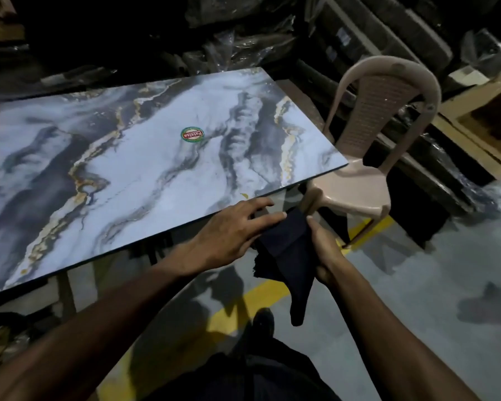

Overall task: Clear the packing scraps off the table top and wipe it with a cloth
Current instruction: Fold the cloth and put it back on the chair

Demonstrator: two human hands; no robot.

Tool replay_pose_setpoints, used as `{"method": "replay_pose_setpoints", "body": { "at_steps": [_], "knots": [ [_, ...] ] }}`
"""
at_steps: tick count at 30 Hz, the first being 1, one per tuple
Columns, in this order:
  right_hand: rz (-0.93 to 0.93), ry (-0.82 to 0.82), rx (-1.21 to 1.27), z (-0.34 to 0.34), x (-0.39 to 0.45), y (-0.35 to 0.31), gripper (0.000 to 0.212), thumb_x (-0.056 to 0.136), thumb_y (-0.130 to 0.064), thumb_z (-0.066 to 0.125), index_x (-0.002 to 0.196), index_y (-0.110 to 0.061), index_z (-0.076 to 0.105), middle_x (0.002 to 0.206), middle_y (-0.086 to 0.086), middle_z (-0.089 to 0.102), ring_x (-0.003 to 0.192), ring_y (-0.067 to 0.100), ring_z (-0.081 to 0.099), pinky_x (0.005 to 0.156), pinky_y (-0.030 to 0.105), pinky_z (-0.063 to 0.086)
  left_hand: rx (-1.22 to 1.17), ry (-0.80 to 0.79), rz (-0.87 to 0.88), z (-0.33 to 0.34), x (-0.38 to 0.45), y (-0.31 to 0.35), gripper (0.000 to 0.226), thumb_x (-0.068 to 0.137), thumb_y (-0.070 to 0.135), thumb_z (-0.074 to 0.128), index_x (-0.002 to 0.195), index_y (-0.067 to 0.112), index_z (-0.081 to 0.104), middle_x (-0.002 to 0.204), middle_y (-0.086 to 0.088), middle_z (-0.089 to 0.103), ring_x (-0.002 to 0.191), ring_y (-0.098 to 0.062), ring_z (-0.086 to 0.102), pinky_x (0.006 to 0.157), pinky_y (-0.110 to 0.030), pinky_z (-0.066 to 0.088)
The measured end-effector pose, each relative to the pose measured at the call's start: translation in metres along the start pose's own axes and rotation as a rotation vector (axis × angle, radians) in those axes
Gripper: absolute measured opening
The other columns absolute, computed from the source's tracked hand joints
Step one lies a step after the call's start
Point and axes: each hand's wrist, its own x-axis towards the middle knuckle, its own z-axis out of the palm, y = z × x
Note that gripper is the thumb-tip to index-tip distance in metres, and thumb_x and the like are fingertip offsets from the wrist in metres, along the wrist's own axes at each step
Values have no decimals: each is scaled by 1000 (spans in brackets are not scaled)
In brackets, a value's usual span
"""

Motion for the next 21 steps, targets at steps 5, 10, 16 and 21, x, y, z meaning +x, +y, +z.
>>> {"method": "replay_pose_setpoints", "body": {
  "at_steps": [5, 10, 16, 21],
  "knots": [
    [5, -64, -52, -15, -37, 11, 37, 103, -36, 44, 112, -8, 65, 101, 12, 73, 88, 27, 69, 68, 32, 51, -121, 27, 192, -12, 8, 36, 29, 95, 29, 48, 111, 18, 70, 141, -8, 49, 111, -21, 55, 86, -31, 47],
    [-84, -159, -235, -38, -56, 16, 36, 102, -43, 45, 113, -16, 67, 101, 4, 73, 94, 20, 68, 73, 31, 50, -389, 3, 129, -13, 34, 78, 22, 94, 23, 49, 102, 9, 64, 119, -4, 62, 109, -15, 55, 91, -33, 46],
    [-197, -242, -64, -99, -80, 12, 48, 97, -64, 27, 113, -46, 69, 124, -11, 66, 119, 14, 59, 98, 39, 45, -423, 33, -66, -2, 71, 122, 10, 87, 35, 49, 84, 26, 49, 74, 6, 58, 69, -12, 55, 63, -33, 43],
    [-329, -366, -13, -164, -95, 11, 40, 91, -57, 44, 122, -41, 64, 132, -8, 64, 123, 14, 59, 99, 36, 49, -367, -5, -139, 22, 112, 163, 16, 89, 32, 53, 84, 16, 53, 77, -2, 63, 72, -18, 58, 64, -34, 43]
  ]
}}
